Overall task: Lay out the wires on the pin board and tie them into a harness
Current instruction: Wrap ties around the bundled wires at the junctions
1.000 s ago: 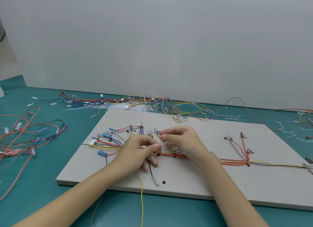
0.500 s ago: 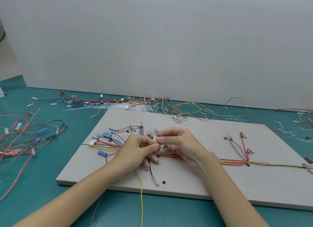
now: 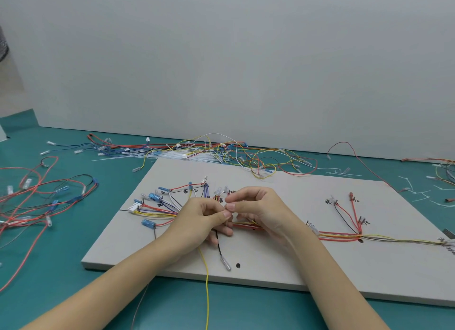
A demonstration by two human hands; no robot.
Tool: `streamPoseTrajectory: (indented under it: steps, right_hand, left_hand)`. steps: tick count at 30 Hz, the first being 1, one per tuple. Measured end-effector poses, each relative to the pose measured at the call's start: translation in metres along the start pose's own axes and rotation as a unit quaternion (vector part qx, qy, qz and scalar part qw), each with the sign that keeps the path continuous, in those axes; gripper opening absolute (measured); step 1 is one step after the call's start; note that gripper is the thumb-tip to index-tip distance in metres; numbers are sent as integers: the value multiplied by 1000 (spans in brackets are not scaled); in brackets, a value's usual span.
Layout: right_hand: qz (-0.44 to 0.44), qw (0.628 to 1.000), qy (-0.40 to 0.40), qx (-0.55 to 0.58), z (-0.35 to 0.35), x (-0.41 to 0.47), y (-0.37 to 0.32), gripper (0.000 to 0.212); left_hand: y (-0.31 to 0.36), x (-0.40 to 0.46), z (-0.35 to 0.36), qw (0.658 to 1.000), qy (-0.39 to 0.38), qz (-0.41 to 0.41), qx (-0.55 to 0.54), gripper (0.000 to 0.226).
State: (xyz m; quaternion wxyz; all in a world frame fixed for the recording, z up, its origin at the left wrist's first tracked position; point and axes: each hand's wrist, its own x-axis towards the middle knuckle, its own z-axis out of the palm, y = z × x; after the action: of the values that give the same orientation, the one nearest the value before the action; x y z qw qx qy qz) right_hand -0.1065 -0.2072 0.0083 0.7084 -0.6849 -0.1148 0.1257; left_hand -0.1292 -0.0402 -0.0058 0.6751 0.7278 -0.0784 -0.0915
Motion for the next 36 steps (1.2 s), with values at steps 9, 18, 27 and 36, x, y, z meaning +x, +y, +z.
streamPoseTrajectory:
  steps: [9, 18, 27, 36]
  right_hand:
    - [-3, 1000, -8, -13, -3, 1, 0, 20]
    - [-26, 999, 24, -18, 2, 1, 3, 19]
    - [-18, 999, 25, -13, 3, 1, 5, 16]
    - [-10, 1000, 13, -21, 3, -1, 3, 16]
  left_hand:
    - [1, 0, 0, 1000, -1, -7, -4, 17]
    - [1, 1, -1, 1000, -8, -4, -5, 17]
    - [1, 1, 0, 1000, -4, -1, 2, 18]
    - [0, 1, 0, 1000, 2, 0, -3, 15]
